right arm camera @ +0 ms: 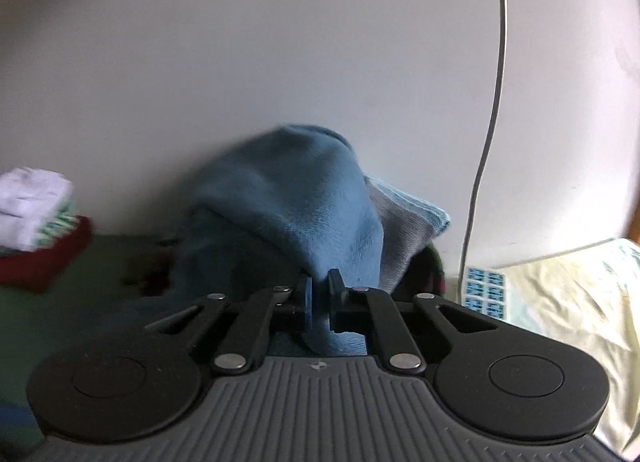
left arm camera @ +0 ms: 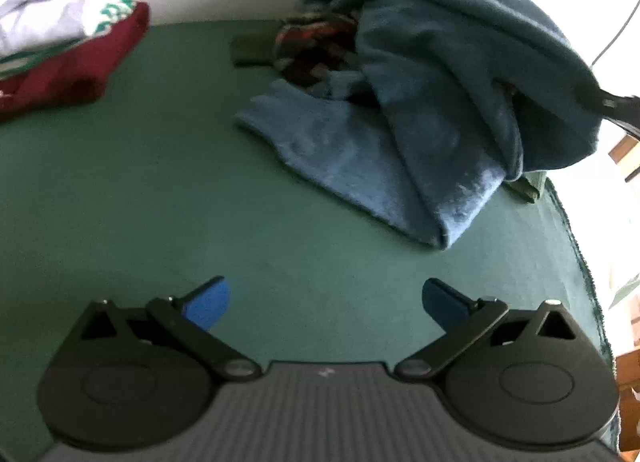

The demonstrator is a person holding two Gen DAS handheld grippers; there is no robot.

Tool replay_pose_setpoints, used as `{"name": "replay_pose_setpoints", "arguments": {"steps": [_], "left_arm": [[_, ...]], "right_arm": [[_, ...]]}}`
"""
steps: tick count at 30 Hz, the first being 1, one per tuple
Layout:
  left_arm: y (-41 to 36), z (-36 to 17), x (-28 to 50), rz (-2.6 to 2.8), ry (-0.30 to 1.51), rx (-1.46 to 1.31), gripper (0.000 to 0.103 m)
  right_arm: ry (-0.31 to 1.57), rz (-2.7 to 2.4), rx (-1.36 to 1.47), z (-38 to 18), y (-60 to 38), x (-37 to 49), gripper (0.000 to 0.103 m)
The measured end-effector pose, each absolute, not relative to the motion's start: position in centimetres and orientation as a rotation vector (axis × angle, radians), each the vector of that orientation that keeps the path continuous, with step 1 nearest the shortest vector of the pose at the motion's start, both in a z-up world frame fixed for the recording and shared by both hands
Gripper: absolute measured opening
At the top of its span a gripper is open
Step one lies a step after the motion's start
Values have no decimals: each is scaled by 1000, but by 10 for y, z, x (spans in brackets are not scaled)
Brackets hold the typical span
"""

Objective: Fold clothes

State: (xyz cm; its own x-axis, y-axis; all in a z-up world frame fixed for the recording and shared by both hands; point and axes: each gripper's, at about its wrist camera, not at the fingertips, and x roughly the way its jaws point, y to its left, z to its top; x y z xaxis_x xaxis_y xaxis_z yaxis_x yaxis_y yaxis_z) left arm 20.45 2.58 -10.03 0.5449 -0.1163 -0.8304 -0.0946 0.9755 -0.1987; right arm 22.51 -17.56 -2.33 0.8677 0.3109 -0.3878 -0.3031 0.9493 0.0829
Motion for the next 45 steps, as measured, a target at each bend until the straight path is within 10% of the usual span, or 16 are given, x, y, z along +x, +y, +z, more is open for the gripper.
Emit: {"name": "replay_pose_setpoints", "arguments": {"steps": [10, 14, 15, 24, 29, 45], "left_arm": [[3, -104, 194, -76, 966, -112, 102], [-6, -105, 190, -52, 959, -37, 102], [-7, -105, 189, -54, 959, -26, 102], [-2, -111, 155, -57, 941, 86, 102], [1, -119, 138, -76, 987, 32, 102], [28, -97, 122, -43, 969, -125, 102]], "right_arm": [[465, 375, -86, -33, -173, 194, 2], [355, 336, -224, -27, -141, 221, 69], [328, 327, -249, -27, -131, 231, 71], [392, 237, -323, -69, -78, 323, 63], [343, 265, -239, -57, -97, 286, 12], [552, 525, 73, -5, -202, 81, 7]]}}
